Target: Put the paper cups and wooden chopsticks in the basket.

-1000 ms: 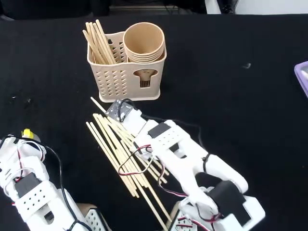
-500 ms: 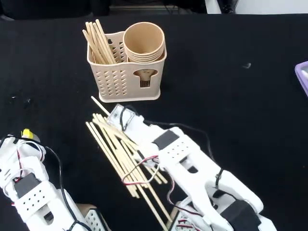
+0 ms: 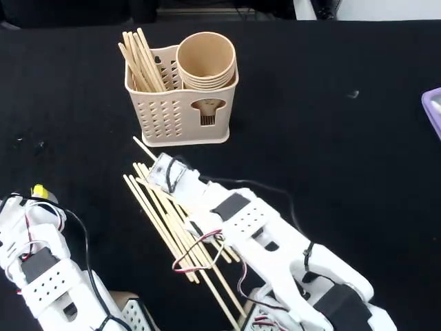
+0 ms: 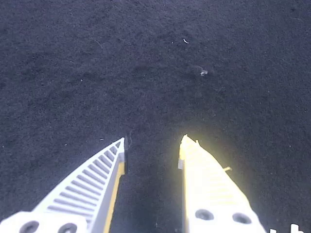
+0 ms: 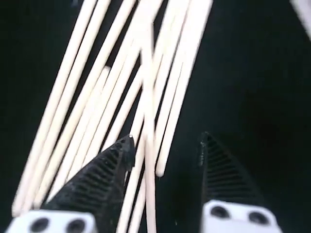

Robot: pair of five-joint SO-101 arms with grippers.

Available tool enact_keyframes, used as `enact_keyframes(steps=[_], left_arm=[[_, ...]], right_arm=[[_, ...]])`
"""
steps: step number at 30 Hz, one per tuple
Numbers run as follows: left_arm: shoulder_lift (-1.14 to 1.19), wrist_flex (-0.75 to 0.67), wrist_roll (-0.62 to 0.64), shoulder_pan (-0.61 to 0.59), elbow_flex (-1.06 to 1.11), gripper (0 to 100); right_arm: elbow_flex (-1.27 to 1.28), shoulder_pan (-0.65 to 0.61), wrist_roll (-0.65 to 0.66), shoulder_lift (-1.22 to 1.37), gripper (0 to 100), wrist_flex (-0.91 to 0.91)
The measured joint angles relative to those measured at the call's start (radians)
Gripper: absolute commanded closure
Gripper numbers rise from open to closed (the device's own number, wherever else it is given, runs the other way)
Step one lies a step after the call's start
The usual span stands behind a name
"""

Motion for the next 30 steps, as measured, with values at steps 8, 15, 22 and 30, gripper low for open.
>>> enact_keyframes(steps=[8,15,22,30], left_arm=[[0.000,0.000,0.000,0.000,0.000,81],[0.000,0.000,0.000,0.000,0.000,81],[0.000,0.000,0.000,0.000,0.000,81],[0.000,0.000,0.000,0.000,0.000,81]], right_arm=[[-0.101,-0.012,-0.021,0.253,79.4,-0.055],[-0.204,-0.005,-0.021,0.331,97.3,0.012],[-0.147,-0.009,-0.026,0.189,98.8,0.044],[0.003,0.003,-0.026,-0.106,98.8,0.048]])
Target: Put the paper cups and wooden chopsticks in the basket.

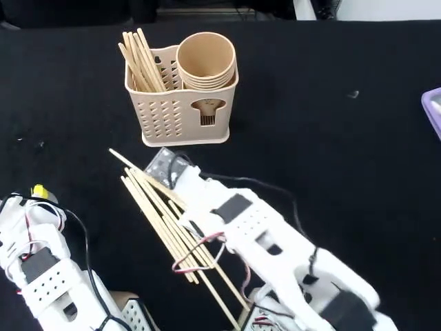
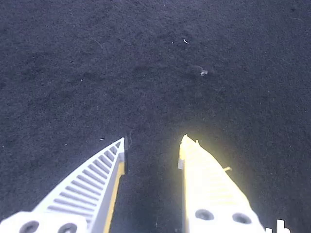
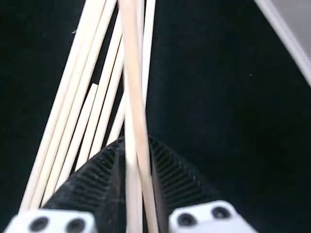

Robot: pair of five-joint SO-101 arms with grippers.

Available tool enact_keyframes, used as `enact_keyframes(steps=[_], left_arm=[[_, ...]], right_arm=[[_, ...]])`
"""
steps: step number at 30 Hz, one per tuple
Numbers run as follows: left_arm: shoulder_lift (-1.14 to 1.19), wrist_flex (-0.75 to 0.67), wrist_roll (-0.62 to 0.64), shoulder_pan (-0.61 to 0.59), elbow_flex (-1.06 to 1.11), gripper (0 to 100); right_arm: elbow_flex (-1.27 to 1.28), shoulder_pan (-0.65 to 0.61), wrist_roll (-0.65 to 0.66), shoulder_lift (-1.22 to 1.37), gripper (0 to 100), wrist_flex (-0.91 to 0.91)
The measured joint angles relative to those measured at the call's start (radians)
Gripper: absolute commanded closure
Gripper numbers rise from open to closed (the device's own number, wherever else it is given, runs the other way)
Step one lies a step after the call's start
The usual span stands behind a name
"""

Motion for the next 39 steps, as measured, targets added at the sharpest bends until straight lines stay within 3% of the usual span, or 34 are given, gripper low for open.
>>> enact_keyframes(steps=[7,15,24,32,39], left_arm=[[0.000,0.000,0.000,0.000,0.000,81],[0.000,0.000,0.000,0.000,0.000,81],[0.000,0.000,0.000,0.000,0.000,81],[0.000,0.000,0.000,0.000,0.000,81],[0.000,0.000,0.000,0.000,0.000,81]], right_arm=[[0.048,0.094,0.000,-0.121,98.8,0.000],[0.069,0.106,0.000,-0.124,98.8,-0.017],[0.169,-0.015,0.000,-0.124,98.7,-0.147],[0.095,-0.018,0.058,-0.126,92.9,0.121],[0.087,-0.018,0.106,-0.124,91.1,0.155]])
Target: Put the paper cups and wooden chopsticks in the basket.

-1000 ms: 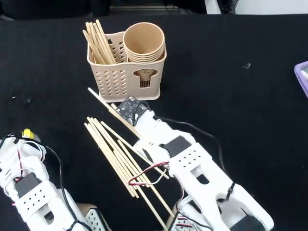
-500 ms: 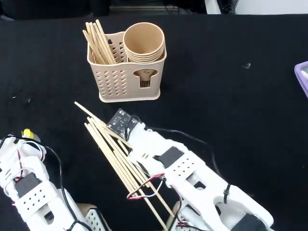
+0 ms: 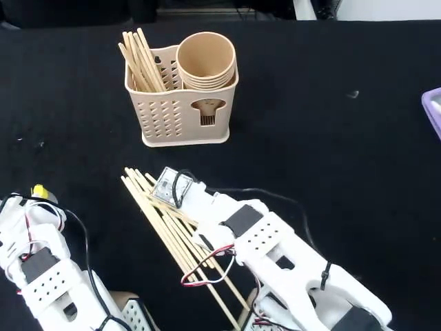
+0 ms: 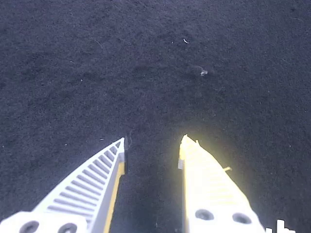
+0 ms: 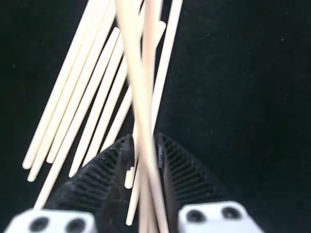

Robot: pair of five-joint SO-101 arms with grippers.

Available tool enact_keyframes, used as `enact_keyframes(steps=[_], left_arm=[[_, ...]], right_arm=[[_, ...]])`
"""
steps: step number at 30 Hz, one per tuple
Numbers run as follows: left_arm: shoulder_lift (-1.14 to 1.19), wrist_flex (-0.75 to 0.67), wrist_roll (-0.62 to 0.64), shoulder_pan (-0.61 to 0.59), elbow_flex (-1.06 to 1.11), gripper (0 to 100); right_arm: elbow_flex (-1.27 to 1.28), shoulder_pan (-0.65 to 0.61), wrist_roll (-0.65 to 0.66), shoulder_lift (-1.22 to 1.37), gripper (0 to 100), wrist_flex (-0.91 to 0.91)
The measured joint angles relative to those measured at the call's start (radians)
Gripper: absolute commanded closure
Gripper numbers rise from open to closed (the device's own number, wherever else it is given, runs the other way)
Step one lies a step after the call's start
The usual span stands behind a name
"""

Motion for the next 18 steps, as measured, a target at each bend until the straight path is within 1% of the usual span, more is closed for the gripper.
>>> enact_keyframes(steps=[3,11,18], left_arm=[[0.000,0.000,0.000,0.000,0.000,81],[0.000,0.000,0.000,0.000,0.000,81],[0.000,0.000,0.000,0.000,0.000,81]], right_arm=[[-0.021,0.000,0.009,0.048,91.3,0.000],[-0.137,0.000,0.009,0.316,91.0,-0.023],[-0.155,0.003,0.011,0.345,90.9,-0.031]])
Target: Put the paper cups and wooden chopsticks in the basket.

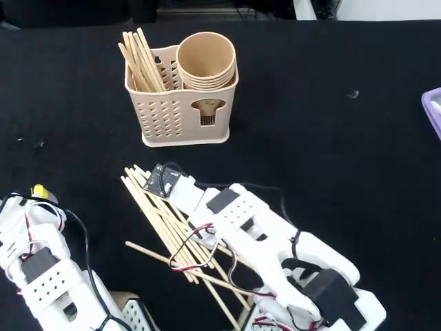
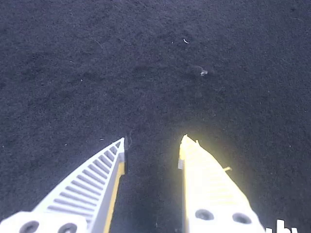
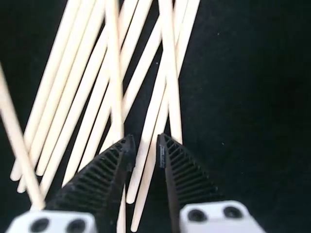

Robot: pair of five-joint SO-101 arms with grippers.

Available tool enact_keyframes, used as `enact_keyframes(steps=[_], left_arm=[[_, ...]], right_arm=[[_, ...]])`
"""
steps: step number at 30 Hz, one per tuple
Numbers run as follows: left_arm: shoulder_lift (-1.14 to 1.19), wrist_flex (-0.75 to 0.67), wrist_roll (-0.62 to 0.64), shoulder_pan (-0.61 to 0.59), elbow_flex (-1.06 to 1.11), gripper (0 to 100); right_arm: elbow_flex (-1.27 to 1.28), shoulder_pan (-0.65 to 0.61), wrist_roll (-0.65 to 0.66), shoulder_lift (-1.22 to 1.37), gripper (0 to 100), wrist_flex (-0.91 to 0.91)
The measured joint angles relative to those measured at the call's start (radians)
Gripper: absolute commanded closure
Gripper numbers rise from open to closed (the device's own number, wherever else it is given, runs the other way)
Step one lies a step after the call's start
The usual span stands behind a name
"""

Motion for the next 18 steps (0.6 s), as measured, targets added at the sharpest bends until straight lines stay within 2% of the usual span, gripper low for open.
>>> enact_keyframes(steps=[9,11,14,18], left_arm=[[0.000,0.000,0.000,0.000,0.000,81],[0.000,0.000,0.000,0.000,0.000,81],[0.000,0.000,0.000,0.000,0.000,81],[0.000,0.000,0.000,0.000,0.000,81]], right_arm=[[0.000,0.000,0.000,-0.034,90.7,0.023],[0.000,-0.005,0.000,-0.107,86.9,0.051],[0.046,-0.055,-0.023,-0.242,76.2,0.071],[0.126,-0.184,-0.043,-0.338,78.8,0.075]])
